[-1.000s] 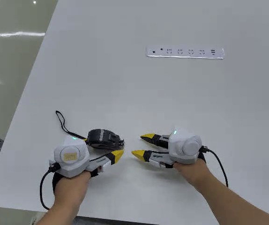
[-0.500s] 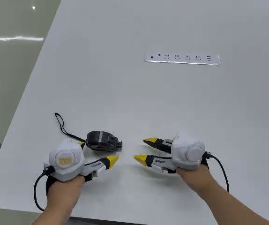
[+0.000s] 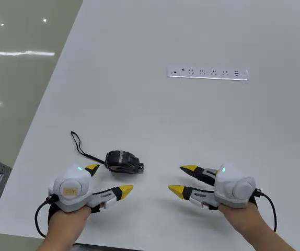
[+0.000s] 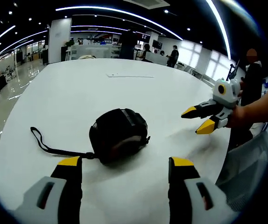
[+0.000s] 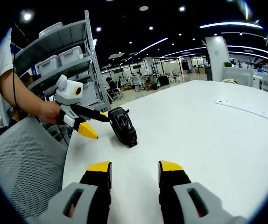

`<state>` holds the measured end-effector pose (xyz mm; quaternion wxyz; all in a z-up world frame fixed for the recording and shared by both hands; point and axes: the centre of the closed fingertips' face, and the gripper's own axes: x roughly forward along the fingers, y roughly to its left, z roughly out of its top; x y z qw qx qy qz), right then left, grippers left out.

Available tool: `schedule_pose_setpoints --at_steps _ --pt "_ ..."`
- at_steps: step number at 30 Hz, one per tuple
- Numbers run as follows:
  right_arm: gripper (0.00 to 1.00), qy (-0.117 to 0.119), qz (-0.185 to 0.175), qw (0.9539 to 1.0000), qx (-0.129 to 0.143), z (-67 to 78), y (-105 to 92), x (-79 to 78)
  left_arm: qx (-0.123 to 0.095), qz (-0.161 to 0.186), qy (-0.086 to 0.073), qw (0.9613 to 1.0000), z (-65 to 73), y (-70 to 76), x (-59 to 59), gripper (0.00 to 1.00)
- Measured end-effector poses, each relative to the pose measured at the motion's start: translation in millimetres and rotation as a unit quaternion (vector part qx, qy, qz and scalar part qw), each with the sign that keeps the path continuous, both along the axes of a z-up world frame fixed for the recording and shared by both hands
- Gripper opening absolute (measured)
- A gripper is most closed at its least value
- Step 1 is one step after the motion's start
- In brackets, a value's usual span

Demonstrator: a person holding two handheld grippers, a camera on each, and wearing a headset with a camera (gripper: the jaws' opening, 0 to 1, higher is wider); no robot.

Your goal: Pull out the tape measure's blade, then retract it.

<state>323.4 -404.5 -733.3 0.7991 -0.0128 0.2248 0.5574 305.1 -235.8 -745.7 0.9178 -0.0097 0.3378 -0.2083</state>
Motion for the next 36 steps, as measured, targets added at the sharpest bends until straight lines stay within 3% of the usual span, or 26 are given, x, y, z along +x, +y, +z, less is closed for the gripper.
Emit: schedule_pose_setpoints --at_steps 4,10,20,36 --pt "0.4 -0.003 -0.012 0.9999 -0.001 4.2 -12.3 -3.8 -0.012 -0.013 -0.006 0.9998 4.6 0.0 -5.5 0.73" --pt "0.41 -0.007 -0.034 0.9994 0.003 11.6 -25.5 -4.8 -0.01 -0.028 -0.015 0.9995 8.1 3.6 -10.6 0.73" --pt "0.41 -0.016 -0.05 0.9986 0.006 20.4 -39.2 -13.6 -0.027 -0.03 -0.026 0.9989 18.4 10.1 -21.7 0.72" --pt "0.45 -0.027 -0.074 0.9967 0.019 37.6 -61.5 -31.4 -0.023 -0.026 -0.035 0.9988 27.2 26.0 -41.3 0.72"
